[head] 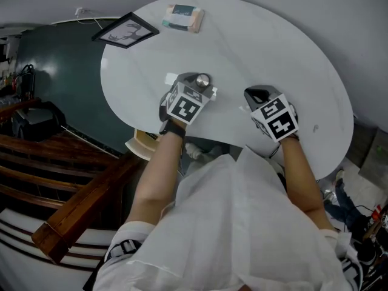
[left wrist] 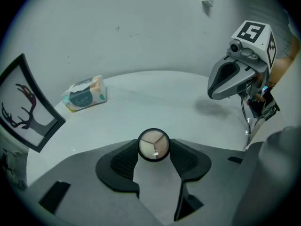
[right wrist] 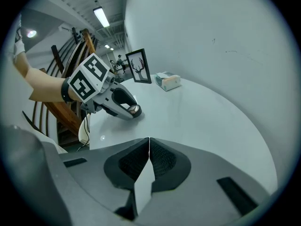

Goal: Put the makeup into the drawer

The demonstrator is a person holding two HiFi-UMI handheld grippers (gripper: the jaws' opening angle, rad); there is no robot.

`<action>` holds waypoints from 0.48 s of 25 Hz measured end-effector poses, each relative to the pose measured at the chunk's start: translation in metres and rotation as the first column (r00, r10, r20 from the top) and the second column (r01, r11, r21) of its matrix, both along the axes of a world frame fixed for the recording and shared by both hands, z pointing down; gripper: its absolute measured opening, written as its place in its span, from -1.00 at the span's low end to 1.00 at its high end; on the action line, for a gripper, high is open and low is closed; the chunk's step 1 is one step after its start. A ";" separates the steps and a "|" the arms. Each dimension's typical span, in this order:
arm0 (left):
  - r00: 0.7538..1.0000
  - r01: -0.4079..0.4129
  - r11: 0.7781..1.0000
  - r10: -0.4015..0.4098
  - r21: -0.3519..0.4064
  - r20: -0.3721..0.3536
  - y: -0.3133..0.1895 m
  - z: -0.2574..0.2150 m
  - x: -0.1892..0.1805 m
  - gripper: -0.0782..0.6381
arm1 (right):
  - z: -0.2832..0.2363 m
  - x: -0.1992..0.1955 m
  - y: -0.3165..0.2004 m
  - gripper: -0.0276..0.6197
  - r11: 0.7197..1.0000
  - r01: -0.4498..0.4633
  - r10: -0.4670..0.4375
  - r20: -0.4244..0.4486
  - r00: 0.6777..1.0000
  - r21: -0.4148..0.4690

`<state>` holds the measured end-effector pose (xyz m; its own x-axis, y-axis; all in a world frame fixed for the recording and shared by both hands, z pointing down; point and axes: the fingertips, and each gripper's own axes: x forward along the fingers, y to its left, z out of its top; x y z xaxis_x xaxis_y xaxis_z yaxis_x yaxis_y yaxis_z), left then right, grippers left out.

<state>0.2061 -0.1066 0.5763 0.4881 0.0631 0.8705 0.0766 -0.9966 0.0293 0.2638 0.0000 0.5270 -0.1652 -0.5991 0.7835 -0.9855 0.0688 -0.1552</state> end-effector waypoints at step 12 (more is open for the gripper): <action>0.976 0.216 0.976 -0.216 -0.004 -0.033 -0.013 -0.034 -0.124 -0.16 | -0.002 -0.096 -0.046 -0.88 0.976 0.217 -0.217 -0.002 0.976 0.010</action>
